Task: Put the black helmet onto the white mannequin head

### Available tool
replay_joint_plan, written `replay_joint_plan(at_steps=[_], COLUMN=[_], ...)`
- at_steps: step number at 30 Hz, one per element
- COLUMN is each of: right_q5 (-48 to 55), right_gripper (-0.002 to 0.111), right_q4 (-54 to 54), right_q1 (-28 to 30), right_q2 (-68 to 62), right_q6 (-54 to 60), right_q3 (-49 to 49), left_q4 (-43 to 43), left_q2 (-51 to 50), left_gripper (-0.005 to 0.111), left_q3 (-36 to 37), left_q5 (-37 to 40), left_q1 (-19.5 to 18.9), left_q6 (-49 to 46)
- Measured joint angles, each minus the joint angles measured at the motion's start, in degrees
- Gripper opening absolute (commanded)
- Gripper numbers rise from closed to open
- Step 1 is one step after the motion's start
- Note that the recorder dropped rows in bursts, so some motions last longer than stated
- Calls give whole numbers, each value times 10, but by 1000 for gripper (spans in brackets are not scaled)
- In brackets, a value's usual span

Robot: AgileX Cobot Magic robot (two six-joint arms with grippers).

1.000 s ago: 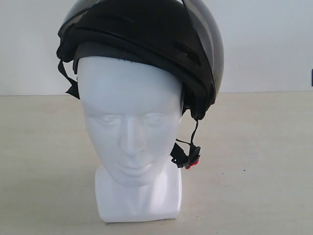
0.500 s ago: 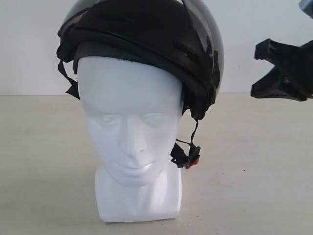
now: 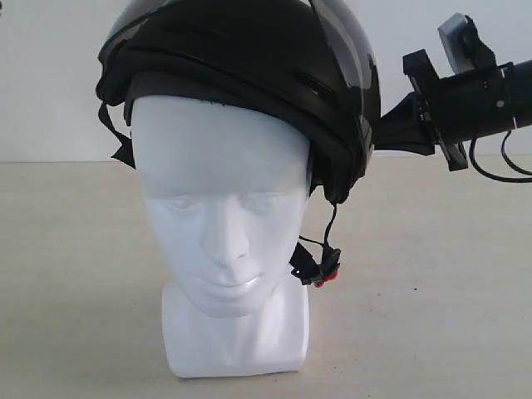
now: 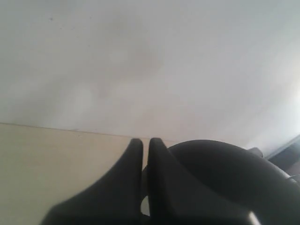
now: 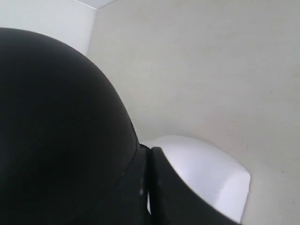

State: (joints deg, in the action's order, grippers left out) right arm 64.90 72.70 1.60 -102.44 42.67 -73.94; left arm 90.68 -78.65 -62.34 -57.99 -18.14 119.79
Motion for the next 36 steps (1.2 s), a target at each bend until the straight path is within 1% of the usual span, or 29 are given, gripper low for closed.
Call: replay_joint_plan(at_steps=[3,6,15,18,22,29,32,36], right_q5=[-7,-9,-10,-17,-22,-33,-16,4], right_gripper=[0,0,0,0,0,0,0,0], right_q4=[22,49,70,70,70,70,70,72], right_q1=[-9,-16,-36,-37,-37,-39,-39,-39], right_q2=[-7,-13,-17,-17,-3,34,37,38], right_q6=[10,17,27,27,27,19,2,-28], right_q3=[-19,-35,-62,-64,-64,-76,-103,-141], left_q4=[0,0,0,0,-1,0,0,4], left_q2=[-35,-60,-92,-92,-92,-92,-92,-92], left_gripper=[4,4,4,4,4,4,4,4], left_q3=[-23,-34,-38,-45,-75,-123,-133,-139], left_q5=[1,10,20,1,-29,-49,-57,-44], left_q1=[29,47,49,49,49,50,62,91], left_q6=[0,0,0,0,0,0,0,0])
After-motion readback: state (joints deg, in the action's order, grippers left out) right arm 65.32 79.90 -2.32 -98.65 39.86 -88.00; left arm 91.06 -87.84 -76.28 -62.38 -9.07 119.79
